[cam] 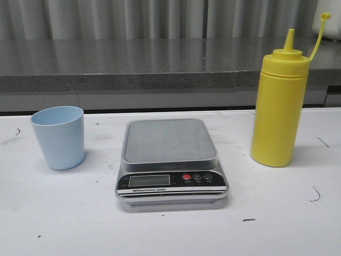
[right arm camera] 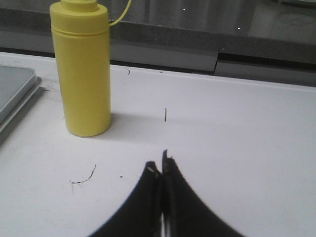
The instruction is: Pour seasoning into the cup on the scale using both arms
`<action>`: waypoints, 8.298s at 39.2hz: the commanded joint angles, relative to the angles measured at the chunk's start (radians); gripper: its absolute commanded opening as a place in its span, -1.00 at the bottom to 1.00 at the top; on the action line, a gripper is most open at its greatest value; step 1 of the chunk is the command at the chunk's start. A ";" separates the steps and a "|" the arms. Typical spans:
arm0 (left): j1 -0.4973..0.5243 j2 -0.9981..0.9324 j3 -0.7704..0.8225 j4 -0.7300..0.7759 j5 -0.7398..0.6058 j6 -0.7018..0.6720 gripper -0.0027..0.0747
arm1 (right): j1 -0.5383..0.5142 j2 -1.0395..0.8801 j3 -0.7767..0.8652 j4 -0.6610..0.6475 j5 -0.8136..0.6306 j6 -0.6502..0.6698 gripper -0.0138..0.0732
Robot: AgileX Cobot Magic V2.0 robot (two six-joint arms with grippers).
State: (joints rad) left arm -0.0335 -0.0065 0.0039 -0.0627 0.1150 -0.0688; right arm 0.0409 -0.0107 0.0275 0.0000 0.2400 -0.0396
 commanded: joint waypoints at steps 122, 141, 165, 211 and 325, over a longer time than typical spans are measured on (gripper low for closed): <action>0.001 0.570 -0.710 0.017 0.486 0.028 -0.59 | -0.009 0.761 -0.694 -0.017 0.432 -0.006 0.33; -0.065 0.819 -0.784 0.011 0.472 0.046 0.23 | -0.009 0.761 -0.694 -0.017 0.436 -0.006 0.33; -0.209 1.506 -1.198 0.028 0.644 0.062 0.23 | -0.009 0.761 -0.694 -0.017 0.431 -0.006 0.33; -0.231 1.761 -1.388 -0.027 0.688 0.062 -0.98 | -0.009 0.761 -0.694 -0.017 0.423 -0.006 0.33; -0.546 0.557 -0.932 0.105 0.869 -0.028 -0.01 | 0.009 0.761 -0.694 -0.016 0.415 -0.013 0.33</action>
State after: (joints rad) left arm -0.5797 0.6053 -0.9462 0.0687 1.0574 -0.0852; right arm 0.0409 0.7493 -0.6402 -0.0093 0.7203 -0.0396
